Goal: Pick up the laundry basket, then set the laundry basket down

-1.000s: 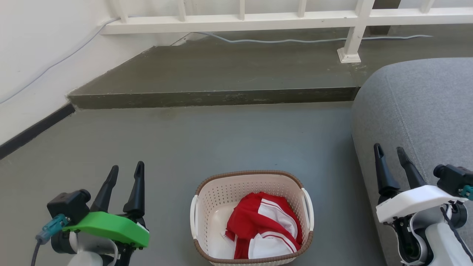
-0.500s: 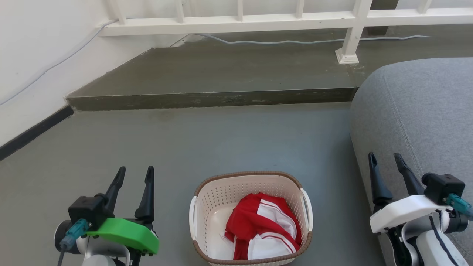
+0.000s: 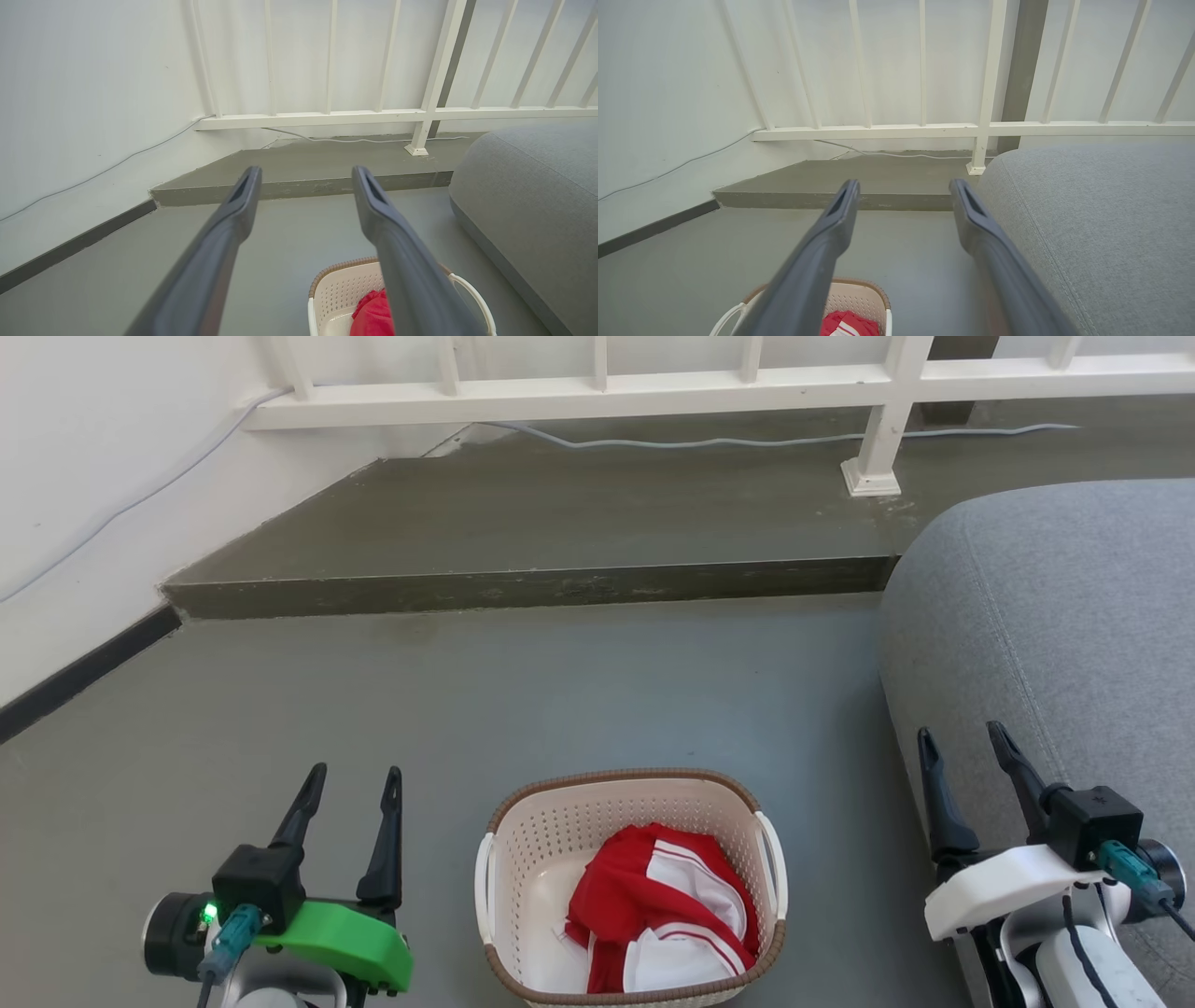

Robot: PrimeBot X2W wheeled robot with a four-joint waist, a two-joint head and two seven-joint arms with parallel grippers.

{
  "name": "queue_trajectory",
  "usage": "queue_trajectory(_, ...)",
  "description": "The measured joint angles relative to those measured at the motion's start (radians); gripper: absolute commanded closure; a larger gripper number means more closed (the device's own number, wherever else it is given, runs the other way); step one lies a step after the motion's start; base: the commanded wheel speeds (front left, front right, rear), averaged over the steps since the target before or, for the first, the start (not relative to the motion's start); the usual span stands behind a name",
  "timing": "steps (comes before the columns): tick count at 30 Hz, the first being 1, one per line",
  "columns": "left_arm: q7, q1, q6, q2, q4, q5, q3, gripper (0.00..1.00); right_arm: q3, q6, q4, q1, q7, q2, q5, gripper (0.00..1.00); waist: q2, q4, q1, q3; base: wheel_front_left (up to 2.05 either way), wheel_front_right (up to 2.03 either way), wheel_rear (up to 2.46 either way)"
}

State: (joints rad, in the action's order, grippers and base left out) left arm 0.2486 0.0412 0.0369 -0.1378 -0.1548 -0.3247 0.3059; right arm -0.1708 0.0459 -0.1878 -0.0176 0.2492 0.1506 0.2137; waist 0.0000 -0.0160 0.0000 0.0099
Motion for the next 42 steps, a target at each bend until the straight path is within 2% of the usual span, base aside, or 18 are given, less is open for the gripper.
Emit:
queue_trajectory(16,0.000,-0.001,0.007,0.002,-0.045,0.004,0.004,0.00,0.011,-0.002,-0.013,-0.012,0.001,-0.001,-0.013,0.00,0.0000,0.002,0.0000,0.000,0.00,0.00,0.00)
queue_trajectory(29,0.000,0.000,0.007,0.002,-0.059,0.007,0.014,0.00,0.023,-0.018,-0.012,-0.012,0.001,-0.015,-0.013,0.00,0.0000,0.002,0.0000,0.004,0.00,0.00,0.00)
queue_trajectory(42,-0.001,0.033,0.007,0.002,-0.051,0.026,0.017,0.00,0.031,-0.019,-0.022,-0.002,0.001,-0.025,-0.012,0.00,0.0000,0.002,0.0000,0.088,0.00,0.00,0.00)
